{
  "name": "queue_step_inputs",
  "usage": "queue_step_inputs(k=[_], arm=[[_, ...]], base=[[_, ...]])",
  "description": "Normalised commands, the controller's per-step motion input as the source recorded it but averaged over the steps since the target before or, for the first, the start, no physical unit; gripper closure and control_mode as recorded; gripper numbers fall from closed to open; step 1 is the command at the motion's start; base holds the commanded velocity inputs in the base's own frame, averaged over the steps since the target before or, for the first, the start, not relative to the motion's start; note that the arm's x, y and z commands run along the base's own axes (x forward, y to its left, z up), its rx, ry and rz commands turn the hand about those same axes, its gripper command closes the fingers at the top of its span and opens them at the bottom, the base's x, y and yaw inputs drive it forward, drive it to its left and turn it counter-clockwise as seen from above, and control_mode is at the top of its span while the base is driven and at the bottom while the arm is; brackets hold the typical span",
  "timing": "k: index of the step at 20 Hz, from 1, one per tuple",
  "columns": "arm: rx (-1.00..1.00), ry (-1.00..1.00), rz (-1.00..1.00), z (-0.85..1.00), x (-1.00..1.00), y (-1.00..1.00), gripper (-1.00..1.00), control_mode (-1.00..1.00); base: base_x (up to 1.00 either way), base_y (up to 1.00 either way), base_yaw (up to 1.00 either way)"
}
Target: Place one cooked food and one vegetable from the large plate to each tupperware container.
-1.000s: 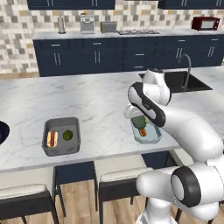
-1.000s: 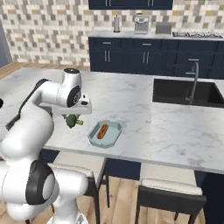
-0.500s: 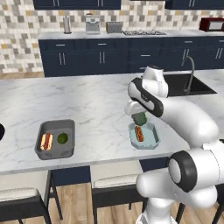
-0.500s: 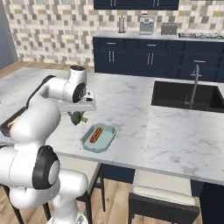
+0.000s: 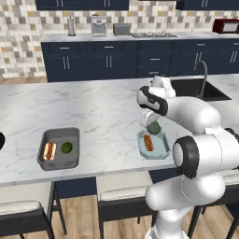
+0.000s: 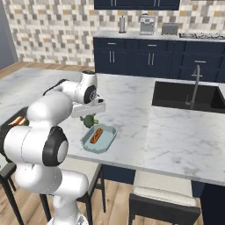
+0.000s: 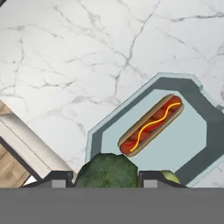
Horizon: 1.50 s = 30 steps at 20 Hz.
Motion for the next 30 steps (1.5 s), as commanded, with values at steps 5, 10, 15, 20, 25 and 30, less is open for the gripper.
queue_step_inputs(k=[5,10,15,20,25,30], arm=[[-0.01,0.00,0.41,-0.46,0.17,-0.38,1.00,-1.00],[0.00,0.00,0.34,-0.43,0.20,-0.05,1.00,-1.00],[0.00,0.00,0.17,-0.37,0.04,-0.17,1.00,-1.00],[0.00,0.00,0.13,-0.19,0.00,-0.11,1.00,-1.00],[-0.01,0.00,0.13,-0.34,0.00,-0.06,1.00,-1.00],[-0.01,0.00,0.12,-0.38,0.00,-0.13,-1.00,-1.00]], base=[[0.00,0.00,0.00],[0.00,0.00,0.00],[0.00,0.00,0.00],[0.00,0.00,0.00],[0.00,0.00,0.00],[0.00,0.00,0.00]])
